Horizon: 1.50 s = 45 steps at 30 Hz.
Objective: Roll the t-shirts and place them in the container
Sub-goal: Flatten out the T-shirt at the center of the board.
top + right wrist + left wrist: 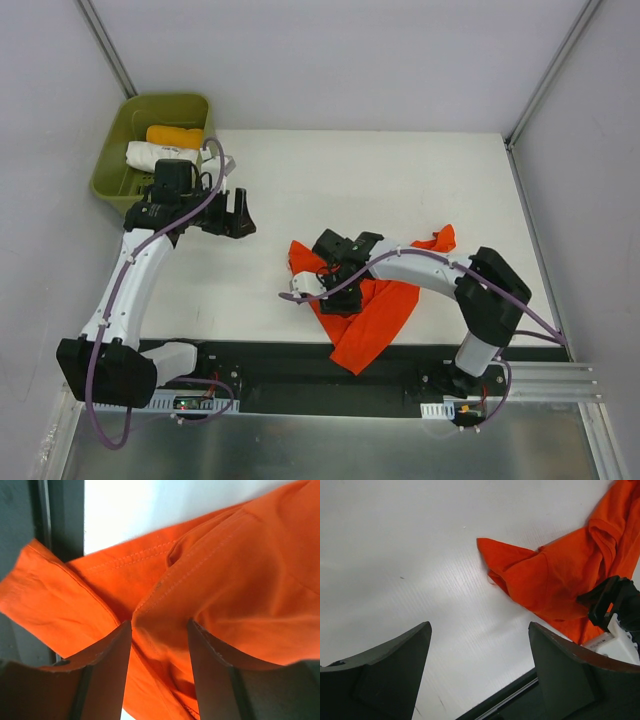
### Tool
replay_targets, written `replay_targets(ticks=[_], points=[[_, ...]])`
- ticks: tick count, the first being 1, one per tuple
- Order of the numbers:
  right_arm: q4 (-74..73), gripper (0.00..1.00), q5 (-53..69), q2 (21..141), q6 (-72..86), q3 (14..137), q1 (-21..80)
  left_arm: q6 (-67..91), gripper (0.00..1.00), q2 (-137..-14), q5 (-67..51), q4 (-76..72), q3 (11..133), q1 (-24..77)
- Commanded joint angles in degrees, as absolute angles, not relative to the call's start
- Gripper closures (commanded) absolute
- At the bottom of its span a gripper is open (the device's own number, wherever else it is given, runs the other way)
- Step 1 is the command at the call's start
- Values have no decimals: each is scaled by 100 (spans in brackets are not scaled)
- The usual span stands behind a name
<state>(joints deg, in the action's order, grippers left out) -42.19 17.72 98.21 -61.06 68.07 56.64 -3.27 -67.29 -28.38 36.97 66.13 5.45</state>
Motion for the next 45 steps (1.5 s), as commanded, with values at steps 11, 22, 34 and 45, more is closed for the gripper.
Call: replay_targets(ticks=[11, 22, 34, 45], points=[[-3691, 99, 782, 9695, -6355, 6679, 5529, -202, 22, -6820, -3067, 3595, 6706, 167], [-5475, 99, 1117, 8411, -6152, 8402, 3579, -430, 25, -7839, -3103, 3586, 7180, 552], [-5308, 89, 293, 10016, -6055, 8929, 739, -554, 25, -8884, -3111, 3700, 7812, 1617], [-5818, 52, 1275, 11738, -5265, 11661, 1185, -791, 25, -9149, -3041, 3999, 8042, 1652]])
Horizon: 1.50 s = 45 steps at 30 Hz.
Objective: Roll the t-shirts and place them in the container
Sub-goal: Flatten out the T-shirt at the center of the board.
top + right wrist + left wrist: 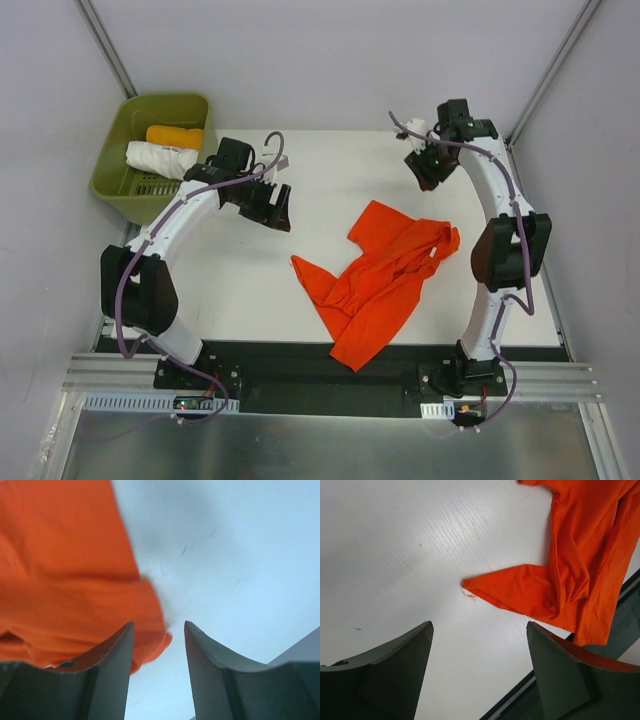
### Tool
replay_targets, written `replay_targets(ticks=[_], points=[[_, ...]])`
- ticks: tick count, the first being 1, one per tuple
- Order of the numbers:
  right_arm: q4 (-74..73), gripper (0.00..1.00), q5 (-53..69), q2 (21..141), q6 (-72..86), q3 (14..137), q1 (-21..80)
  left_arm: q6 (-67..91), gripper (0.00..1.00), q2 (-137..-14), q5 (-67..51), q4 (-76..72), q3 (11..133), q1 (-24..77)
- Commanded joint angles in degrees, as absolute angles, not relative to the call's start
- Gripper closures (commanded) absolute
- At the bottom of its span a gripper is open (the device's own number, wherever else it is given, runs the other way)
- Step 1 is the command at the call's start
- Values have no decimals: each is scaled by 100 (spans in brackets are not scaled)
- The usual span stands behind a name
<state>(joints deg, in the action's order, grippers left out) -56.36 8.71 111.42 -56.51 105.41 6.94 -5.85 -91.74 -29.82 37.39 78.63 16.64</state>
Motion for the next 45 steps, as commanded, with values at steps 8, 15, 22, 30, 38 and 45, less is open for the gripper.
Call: replay_targets(ticks=[8, 15, 22, 30, 38, 45], points=[[-5617, 56, 1283, 13218, -4870, 12568, 1661, -1010, 25, -8983, -2945, 4262, 7638, 1644], [-5484, 57, 1239, 13711, -4755, 12893, 1881, -1046, 24, -8929, -2909, 4403, 7462, 1644], [-5467, 57, 1169, 13957, -4790, 12885, 1995, -1011, 24, -9061, -2971, 4412, 7585, 1644], [-5458, 61, 985, 14255, -4852, 13008, 2065, -1011, 24, -9062, -2953, 4403, 7620, 1644], [-5370, 64, 773, 14326, -4737, 13140, 2074, -1028, 24, -9009, -2971, 4456, 7594, 1652], [-5142, 64, 862, 14142, -4667, 13219, 2083, -1055, 24, -8965, -3023, 4447, 7480, 1652]])
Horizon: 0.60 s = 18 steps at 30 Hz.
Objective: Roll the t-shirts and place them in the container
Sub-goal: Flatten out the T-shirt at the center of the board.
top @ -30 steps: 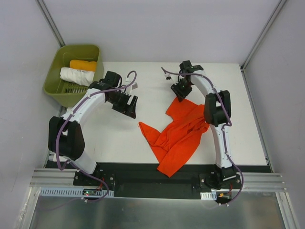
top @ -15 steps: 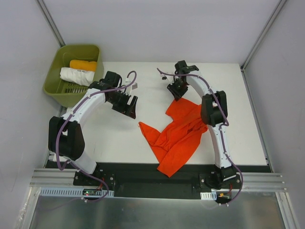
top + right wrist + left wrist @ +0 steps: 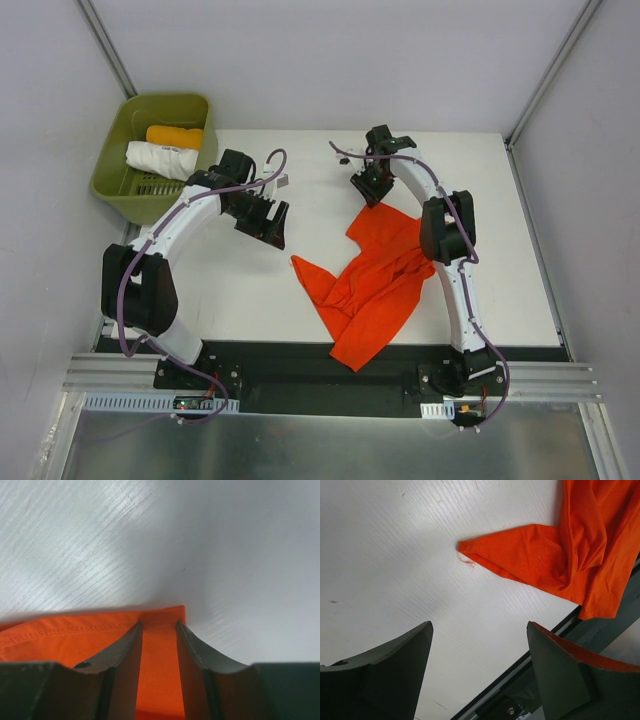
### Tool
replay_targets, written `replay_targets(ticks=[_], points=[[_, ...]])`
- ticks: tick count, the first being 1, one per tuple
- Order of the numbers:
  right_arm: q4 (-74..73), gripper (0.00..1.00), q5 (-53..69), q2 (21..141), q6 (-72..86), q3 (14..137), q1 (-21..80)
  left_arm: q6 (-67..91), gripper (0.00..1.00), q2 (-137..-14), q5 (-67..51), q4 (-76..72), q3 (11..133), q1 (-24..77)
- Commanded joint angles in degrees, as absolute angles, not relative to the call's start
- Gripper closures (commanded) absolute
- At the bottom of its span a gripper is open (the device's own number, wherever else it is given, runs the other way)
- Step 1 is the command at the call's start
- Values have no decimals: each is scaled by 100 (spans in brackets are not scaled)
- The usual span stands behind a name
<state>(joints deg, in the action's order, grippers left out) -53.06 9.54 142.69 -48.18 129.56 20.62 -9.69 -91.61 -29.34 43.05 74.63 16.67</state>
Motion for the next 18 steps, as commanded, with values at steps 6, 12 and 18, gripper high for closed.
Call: replay_targets(ticks=[6, 12, 18], points=[[-4791, 65, 800, 14001, -4720, 13017, 2083, -1099, 24, -9000, -3006, 4447, 7515, 1652], [-4737, 64, 510, 14194, -4860, 13122, 2092, -1081, 24, -9149, -3059, 4447, 7629, 1652], [-5141, 65, 668, 14300, -5045, 13079, 2100, -1063, 24, -9272, -3085, 4456, 7725, 1661]])
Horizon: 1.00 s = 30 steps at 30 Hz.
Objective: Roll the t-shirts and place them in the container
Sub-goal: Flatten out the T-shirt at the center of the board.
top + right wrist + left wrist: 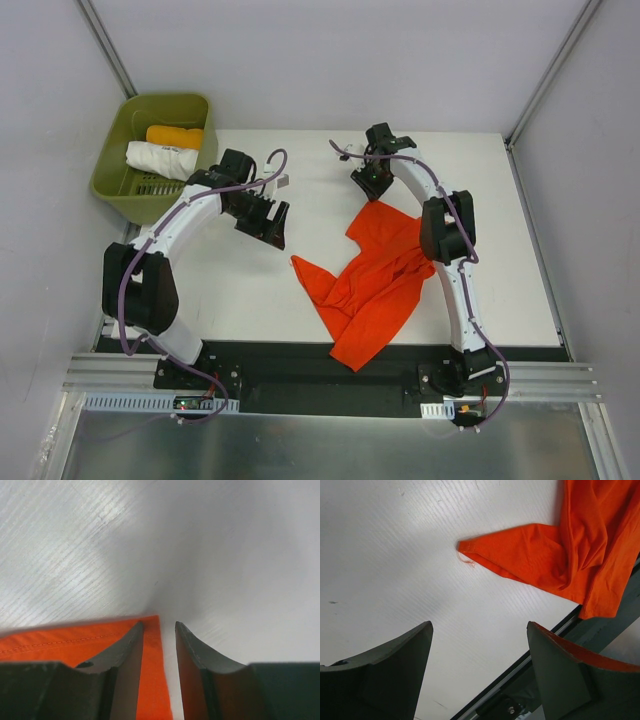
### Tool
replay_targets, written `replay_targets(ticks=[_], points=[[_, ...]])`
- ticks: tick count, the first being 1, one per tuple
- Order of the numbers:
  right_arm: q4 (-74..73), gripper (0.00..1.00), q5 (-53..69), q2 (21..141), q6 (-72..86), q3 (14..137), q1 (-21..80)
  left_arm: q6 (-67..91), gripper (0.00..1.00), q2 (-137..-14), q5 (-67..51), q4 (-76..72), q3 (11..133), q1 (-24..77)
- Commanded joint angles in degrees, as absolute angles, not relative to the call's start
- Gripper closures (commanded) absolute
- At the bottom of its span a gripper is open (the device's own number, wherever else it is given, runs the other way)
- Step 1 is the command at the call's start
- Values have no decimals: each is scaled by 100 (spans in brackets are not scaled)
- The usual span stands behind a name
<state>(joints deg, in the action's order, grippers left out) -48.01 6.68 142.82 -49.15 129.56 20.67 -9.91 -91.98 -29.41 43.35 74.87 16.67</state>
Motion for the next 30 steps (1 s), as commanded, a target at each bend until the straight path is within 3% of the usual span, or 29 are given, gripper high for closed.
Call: replay_targets(ticks=[1, 5, 11, 22, 30], points=[[-5168, 65, 703, 14300, -5045, 13035, 2109, -1063, 24, -9307, -3094, 4456, 7734, 1661], [-5422, 71, 677, 14449, -5168, 13148, 2144, -1046, 24, -9387, -3111, 4456, 7778, 1661], [-5696, 99, 738, 14529, -5397, 13395, 2224, -1037, 24, -9466, -3138, 4456, 7848, 1670], [-3597, 99, 44, 11876, -3709, 12200, 1881, -984, 25, -10037, -3050, 4447, 8446, 1740], [-3691, 99, -272, 11004, -3726, 11454, 1696, -1169, 27, -10625, -2655, 4421, 8754, 2144]])
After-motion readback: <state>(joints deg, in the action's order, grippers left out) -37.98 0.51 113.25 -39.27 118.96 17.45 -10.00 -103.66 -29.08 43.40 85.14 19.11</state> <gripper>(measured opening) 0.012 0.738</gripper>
